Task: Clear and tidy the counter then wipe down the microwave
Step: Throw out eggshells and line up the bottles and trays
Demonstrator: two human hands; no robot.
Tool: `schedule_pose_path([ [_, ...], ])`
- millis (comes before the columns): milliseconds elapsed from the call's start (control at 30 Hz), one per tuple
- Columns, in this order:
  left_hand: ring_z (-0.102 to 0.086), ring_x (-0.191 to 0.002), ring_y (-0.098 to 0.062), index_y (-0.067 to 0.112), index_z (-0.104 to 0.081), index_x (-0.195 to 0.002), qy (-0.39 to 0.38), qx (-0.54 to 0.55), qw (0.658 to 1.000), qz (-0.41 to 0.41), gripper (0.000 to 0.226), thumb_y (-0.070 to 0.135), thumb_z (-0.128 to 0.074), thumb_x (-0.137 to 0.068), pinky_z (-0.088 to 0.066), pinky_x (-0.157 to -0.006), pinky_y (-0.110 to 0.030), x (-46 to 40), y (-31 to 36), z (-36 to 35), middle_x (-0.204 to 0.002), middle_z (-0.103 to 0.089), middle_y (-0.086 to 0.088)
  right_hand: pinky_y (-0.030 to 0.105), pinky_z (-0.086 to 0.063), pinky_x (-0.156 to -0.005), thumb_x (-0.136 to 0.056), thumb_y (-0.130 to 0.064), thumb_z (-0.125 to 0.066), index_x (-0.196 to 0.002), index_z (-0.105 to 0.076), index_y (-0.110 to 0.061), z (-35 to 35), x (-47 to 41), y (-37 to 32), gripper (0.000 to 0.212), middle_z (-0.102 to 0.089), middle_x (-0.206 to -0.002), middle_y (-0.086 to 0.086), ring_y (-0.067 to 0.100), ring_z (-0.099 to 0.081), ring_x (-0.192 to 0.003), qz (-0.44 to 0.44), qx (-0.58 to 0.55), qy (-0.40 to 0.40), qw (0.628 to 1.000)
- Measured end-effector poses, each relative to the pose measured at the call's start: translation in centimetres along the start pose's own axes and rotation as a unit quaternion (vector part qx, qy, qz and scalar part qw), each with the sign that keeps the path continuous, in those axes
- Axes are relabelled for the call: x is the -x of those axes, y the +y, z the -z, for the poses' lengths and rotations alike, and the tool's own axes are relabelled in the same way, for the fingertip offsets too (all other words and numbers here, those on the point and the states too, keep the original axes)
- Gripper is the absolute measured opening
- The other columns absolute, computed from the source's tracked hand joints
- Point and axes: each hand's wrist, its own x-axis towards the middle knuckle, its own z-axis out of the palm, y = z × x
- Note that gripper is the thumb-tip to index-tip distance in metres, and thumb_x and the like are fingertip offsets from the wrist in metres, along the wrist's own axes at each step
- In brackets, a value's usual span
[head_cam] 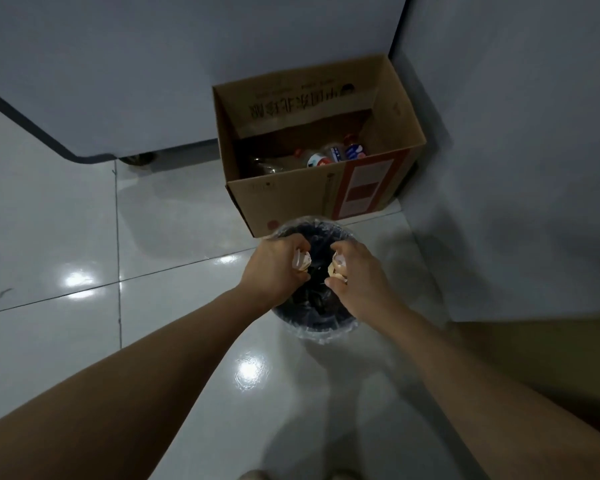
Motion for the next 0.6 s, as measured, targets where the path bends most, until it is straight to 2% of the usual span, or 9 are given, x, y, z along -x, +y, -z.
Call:
schedule_pose_path([
  [67, -0.059, -0.105, -0.022, 0.018, -0.060, -0.117, 0.001, -0.005, 1.000, -0.006, 0.044, 0.020, -0.075, -0.076, -0.043, -0.076, -0.025, -1.0, -1.4, -2.2, -0.115, -0.065, -0.004, 0.030, -0.037, -0.096, -0.084, -0.018, -0.067, -0.131, -0.043, -0.016, -2.0, -1.2, 1.4, 0.052, -0.045, -0.130, 0.007, 0.024, -0.047, -0.118, -0.005, 0.011, 0.000, 1.000],
  [233, -0.060, -0.103, -0.021, 0.017, -0.059, -0.117, 0.006, -0.015, 1.000, -0.013, 0.044, 0.019, -0.075, -0.076, -0.041, -0.074, -0.022, -3.2, -4.3, -6.3, -0.113, -0.066, -0.002, 0.026, -0.036, -0.086, -0.085, -0.015, -0.067, -0.131, -0.043, -0.015, -5.7, -3.5, 4.0, 0.053, -0.044, -0.128, 0.009, 0.024, -0.048, -0.114, -0.008, 0.010, -0.008, 1.000],
  [400, -0.062, -0.099, -0.023, 0.016, -0.060, -0.115, 0.027, -0.014, 0.999, -0.012, 0.046, 0.018, -0.077, -0.072, -0.051, -0.080, -0.033, -4.9, -6.0, -8.6, -0.108, -0.067, -0.004, 0.033, -0.044, -0.089, -0.082, -0.012, -0.069, -0.130, -0.045, -0.011, -7.9, -5.3, 5.1, 0.054, -0.045, -0.125, 0.012, 0.028, -0.051, -0.110, 0.003, 0.024, -0.001, 1.000],
  [600, -0.061, -0.099, -0.023, 0.015, -0.060, -0.113, 0.021, -0.007, 1.000, -0.013, 0.048, 0.021, -0.079, -0.069, -0.051, -0.082, -0.037, -5.5, -6.6, -9.3, -0.106, -0.067, -0.004, 0.038, -0.043, -0.095, -0.082, -0.015, -0.070, -0.138, -0.037, -0.013, -8.6, -5.7, 5.4, 0.065, -0.044, -0.129, 0.014, 0.030, -0.047, -0.118, 0.006, 0.037, -0.032, 0.999],
])
